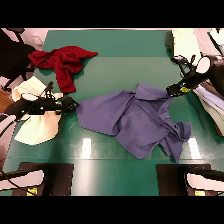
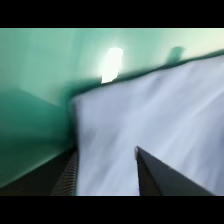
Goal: Fold the shirts.
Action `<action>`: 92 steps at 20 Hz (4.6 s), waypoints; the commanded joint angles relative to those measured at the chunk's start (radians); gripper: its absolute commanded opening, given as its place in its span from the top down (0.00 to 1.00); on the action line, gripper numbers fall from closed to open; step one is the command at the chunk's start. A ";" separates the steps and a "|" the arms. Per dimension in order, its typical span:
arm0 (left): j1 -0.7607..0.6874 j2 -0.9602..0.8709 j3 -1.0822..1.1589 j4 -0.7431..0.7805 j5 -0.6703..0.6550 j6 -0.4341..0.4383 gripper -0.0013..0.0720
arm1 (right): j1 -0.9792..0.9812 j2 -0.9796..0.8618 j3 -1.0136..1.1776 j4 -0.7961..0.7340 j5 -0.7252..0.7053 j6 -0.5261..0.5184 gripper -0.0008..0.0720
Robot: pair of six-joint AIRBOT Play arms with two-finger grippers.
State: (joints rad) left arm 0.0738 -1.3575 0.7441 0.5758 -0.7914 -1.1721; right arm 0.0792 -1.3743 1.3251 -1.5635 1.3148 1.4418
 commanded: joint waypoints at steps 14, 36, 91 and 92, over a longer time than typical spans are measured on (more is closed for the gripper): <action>-0.129 0.185 0.489 -0.014 0.125 0.042 0.96 | -0.239 0.325 -0.001 0.250 -0.205 -0.044 0.96; -0.129 0.442 1.184 0.662 -0.460 -0.290 0.96 | -0.513 0.485 0.589 0.581 0.140 -0.036 0.96; 0.129 -0.222 0.319 0.490 -0.559 -0.061 0.32 | -0.809 0.225 -0.578 0.821 0.129 -0.318 0.33; 0.129 -0.221 0.318 0.494 -0.558 -0.056 0.32 | -0.810 0.237 -0.578 0.820 0.124 -0.317 0.33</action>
State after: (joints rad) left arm 0.2008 -1.5768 1.1126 1.0389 -1.3689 -1.2633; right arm -0.7250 -1.1736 0.7834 -0.7509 1.4544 1.1397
